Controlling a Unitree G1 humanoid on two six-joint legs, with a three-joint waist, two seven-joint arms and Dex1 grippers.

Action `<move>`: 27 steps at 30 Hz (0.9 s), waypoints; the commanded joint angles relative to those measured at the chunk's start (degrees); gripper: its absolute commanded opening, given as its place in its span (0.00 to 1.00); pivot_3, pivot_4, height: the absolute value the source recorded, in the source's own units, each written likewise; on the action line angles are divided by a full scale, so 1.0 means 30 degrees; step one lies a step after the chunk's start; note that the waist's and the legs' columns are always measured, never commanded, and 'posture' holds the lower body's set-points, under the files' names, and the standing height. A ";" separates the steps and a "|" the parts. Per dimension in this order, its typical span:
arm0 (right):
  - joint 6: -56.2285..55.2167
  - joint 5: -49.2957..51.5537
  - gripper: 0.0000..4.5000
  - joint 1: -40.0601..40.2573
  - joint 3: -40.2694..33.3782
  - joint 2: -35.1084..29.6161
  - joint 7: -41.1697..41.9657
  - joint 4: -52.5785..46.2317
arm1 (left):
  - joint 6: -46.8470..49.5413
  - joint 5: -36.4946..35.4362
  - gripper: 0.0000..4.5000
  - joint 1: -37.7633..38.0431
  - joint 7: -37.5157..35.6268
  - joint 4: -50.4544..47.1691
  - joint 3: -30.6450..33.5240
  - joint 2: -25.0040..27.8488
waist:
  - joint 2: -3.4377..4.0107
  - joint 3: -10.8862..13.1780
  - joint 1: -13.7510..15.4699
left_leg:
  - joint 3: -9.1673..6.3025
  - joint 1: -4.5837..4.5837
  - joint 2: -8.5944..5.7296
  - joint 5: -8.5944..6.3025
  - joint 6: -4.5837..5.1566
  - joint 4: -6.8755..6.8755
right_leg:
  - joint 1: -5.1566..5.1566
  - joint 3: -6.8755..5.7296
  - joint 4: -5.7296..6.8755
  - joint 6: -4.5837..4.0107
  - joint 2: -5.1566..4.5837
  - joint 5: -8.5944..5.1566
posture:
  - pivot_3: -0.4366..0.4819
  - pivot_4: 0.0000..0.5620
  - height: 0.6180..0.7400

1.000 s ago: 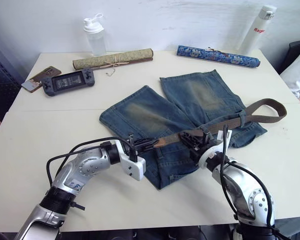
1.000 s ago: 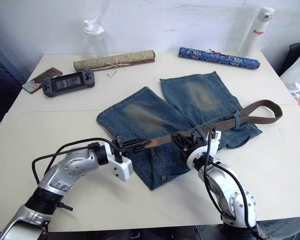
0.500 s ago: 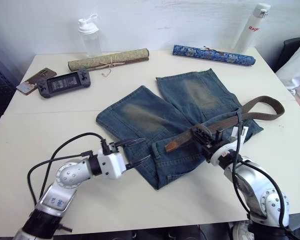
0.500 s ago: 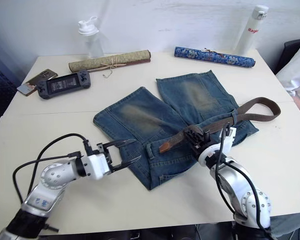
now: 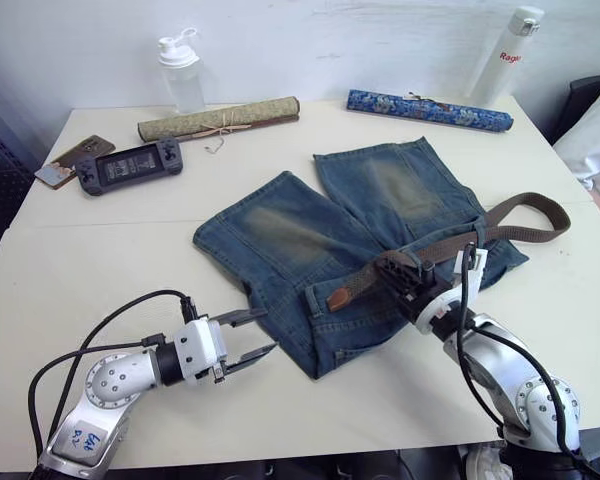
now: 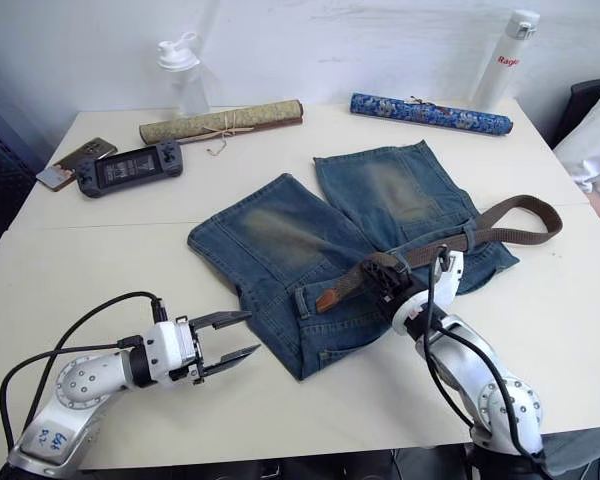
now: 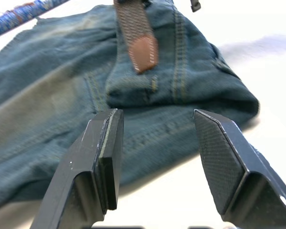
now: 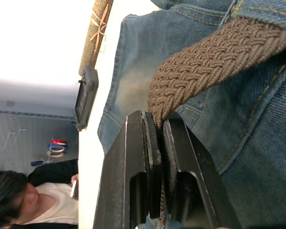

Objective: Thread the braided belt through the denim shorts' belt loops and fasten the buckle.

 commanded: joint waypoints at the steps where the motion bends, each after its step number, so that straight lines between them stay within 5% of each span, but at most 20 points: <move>1: 0.0015 -0.1416 0.00 -0.0552 0.0696 0.0481 0.0335 -0.0488 | -0.1061 0.0338 0.58 0.0113 -0.0168 0.0370 0.0366 -0.0340 | 0.0005 -0.0003 -0.0007 | 0.0001 0.0000 0.0001 0.0000 0.0000 0.0000 | -0.0003 0.0001 0.0006 -0.0002 0.0000 -0.0001 | 0.48 0.27 0.82; 19: 0.1859 -0.5873 0.00 -0.0989 0.2885 0.1010 0.1420 -0.0251 | -0.2168 0.0271 0.58 -0.0110 -0.0745 0.1826 0.0746 -0.1247 | 0.0005 -0.0002 -0.0046 | 0.0005 -0.0002 0.0008 -0.0009 -0.0014 -0.0020 | -0.0014 -0.0003 -0.0001 -0.0015 -0.0001 -0.0008 | 0.48 0.27 0.82; 27: 0.3006 -0.2622 0.00 -0.0981 0.3267 0.2528 0.0218 0.2215 | -0.3108 0.1834 0.58 -0.0905 -0.0359 0.2220 0.0533 -0.1293 | 0.0004 -0.0003 -0.0044 | 0.0005 -0.0002 0.0008 -0.0011 -0.0011 -0.0024 | -0.0015 -0.0005 -0.0002 -0.0016 -0.0003 -0.0009 | 0.48 0.27 0.82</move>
